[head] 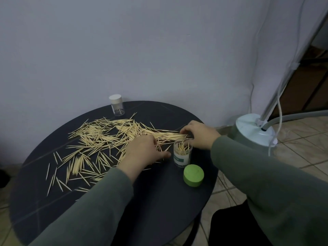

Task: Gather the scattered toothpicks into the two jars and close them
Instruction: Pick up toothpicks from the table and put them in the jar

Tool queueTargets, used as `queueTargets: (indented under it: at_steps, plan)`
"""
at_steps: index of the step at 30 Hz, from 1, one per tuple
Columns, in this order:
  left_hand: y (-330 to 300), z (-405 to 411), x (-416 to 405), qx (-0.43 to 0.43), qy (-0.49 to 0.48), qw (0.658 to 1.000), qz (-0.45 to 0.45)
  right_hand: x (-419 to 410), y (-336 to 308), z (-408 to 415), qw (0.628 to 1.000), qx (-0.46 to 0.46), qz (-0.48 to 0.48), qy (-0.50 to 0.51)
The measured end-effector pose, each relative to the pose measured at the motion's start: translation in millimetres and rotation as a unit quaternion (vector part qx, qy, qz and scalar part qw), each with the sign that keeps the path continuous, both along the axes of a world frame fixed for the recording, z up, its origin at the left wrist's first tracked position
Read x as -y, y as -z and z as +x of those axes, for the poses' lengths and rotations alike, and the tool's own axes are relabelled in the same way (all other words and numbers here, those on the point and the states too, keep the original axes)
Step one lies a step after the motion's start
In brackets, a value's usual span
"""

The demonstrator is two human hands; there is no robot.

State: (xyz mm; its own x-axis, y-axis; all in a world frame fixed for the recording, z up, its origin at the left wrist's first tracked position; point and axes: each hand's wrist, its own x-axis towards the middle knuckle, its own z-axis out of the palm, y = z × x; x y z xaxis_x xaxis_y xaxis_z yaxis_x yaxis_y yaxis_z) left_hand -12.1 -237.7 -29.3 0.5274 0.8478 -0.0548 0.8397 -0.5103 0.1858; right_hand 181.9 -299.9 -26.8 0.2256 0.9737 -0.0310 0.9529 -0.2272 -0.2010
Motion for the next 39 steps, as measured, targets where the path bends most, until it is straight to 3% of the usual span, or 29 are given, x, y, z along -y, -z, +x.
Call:
queueTargets:
  at_steps: [12,19,39]
  plan:
    - [10.3,5.7,-0.6,0.016,0.016,0.997,0.071,-29.7,14.6,-4.5,0.994,0.090,0.024,-0.060]
    - [15.2,11.3,1.8,-0.020,0.069,0.988,0.138,-36.5,15.2,-8.8,0.987,0.144,0.004,-0.069]
    - [17.9,8.3,-6.6,-0.012,0.072,0.985,0.154,-25.2,9.7,-14.7,0.992,0.107,0.036,-0.049]
